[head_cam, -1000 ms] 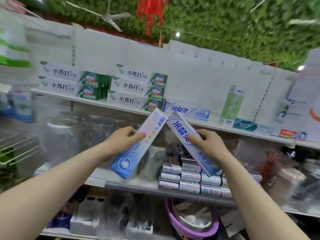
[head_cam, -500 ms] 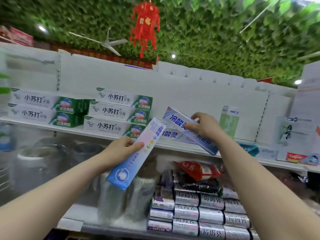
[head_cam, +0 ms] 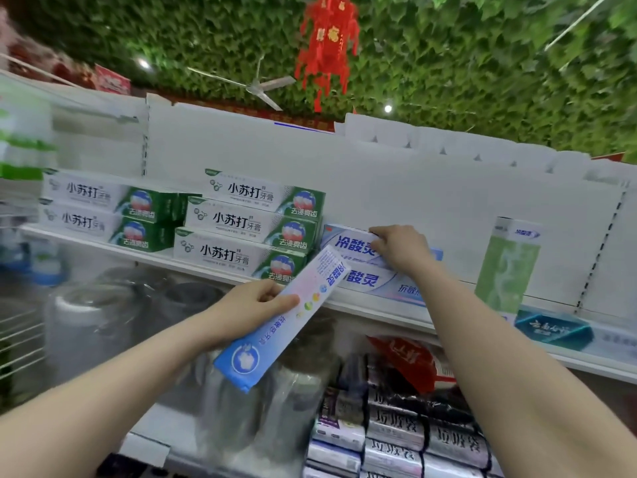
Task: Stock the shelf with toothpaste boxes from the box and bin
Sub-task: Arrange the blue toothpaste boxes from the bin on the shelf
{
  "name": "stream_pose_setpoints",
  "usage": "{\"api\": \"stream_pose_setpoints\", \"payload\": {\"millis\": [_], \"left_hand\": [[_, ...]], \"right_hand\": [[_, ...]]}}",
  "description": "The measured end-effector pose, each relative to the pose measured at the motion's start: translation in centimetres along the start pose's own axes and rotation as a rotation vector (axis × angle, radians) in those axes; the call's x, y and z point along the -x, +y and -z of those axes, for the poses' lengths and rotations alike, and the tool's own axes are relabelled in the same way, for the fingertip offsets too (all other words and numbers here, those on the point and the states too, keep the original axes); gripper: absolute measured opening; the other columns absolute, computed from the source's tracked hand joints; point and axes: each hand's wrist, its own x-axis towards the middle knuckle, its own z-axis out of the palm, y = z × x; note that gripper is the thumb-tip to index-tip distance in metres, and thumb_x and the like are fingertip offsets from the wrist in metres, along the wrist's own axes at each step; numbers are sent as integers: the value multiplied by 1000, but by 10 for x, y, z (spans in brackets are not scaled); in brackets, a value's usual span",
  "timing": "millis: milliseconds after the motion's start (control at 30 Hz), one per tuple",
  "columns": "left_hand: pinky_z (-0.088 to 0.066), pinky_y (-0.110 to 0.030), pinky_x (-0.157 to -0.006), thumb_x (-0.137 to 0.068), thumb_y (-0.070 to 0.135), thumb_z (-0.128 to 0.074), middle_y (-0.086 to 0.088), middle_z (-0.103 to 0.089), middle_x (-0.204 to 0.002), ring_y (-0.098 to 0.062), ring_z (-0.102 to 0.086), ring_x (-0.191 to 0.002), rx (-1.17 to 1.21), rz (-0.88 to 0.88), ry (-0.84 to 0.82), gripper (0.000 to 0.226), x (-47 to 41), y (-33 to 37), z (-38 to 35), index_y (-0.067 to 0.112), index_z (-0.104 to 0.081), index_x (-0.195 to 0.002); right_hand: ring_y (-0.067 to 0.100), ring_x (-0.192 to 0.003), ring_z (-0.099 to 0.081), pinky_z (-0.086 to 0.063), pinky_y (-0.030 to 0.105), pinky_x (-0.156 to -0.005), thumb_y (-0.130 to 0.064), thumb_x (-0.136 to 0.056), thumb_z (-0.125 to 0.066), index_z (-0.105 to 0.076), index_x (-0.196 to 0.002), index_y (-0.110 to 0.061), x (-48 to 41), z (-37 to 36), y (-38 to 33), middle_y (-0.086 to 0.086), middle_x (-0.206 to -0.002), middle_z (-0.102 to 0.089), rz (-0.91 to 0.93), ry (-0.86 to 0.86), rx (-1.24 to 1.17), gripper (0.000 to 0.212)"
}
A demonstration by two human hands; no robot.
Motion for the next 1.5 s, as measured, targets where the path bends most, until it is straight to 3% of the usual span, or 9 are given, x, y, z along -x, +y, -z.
{"api": "stream_pose_setpoints", "payload": {"millis": [133,233,400,467,633,800,900,1167,1500], "left_hand": [[-51,-26,-65,-87,51,-64,5,-73,-85,-7,-69,-69,34,-7,-31,29,-2,-5,0,23,-65,-96],[-51,-27,-68,-87,50,-64,4,-73,-89,-9,-68,-73,41,-30,-61,31,-2,-6,-1,22,-66,-98],[-49,-27,-67,-79,54,-67,1,-72,-88,-10,-64,-69,137,-52,-98,40,1,3,-10,18,-65,-96],[-46,-27,-66,-68,63,-67,2,-69,-84,-9,-61,-68,131,-87,-69,52,2,6,-15,17,-63,-92],[-48,-32,-74,-78,54,-69,15,-64,-91,-6,-60,-82,-199,-303,-19,32,4,14,-20,29,-57,-94],[-49,-39,-79,-78,55,-67,11,-61,-113,-17,-60,-98,-463,-525,38,46,16,24,-27,30,-53,-114],[-50,-40,-81,-78,51,-67,9,-56,-124,-21,-60,-105,-521,-577,53,54,21,25,-28,35,-47,-125],[-44,-35,-92,-78,65,-61,9,-53,-137,-18,-54,-121,-655,-516,92,72,18,16,10,35,-42,-140],[-44,-35,-85,-72,49,-73,3,-55,-122,-21,-56,-106,-606,-592,126,63,22,1,23,22,-54,-125]], "right_hand": [[34,-119,-49,-39,37,-99,-14,-99,-42,-62,-127,-11,7,-15,-1,11,-125,-64,113,199,-1,34],[26,-118,-55,-43,34,-95,-16,-100,-45,-62,-131,-12,37,-12,-19,6,-123,-67,69,342,-388,35],[12,-82,-68,-57,38,-77,-41,-98,-49,-62,-111,-24,96,-17,-49,-5,-97,-70,-75,157,-862,25],[13,-84,-68,-56,38,-70,-54,-96,-47,-59,-107,-25,115,-21,-56,-4,-101,-68,-151,80,-930,34],[29,-74,-74,-55,33,-56,-83,-75,-50,-64,-110,-25,147,-3,-56,4,-98,-73,-425,-63,-1189,69],[14,-62,-70,-53,22,-48,-54,-89,-62,-68,-106,-20,170,13,-38,-3,-84,-76,-488,-211,-1296,39],[10,-71,-72,-59,25,-59,-31,-91,-67,-68,-106,-16,180,14,-31,0,-89,-77,-503,-194,-1437,21],[23,-98,-68,-60,35,-80,-1,-90,-57,-55,-128,-13,207,2,-12,13,-119,-69,-297,-70,-1672,39],[31,-100,-68,-59,37,-82,8,-85,-60,-53,-124,-19,213,-4,-19,23,-115,-68,-305,6,-1769,49]]}}
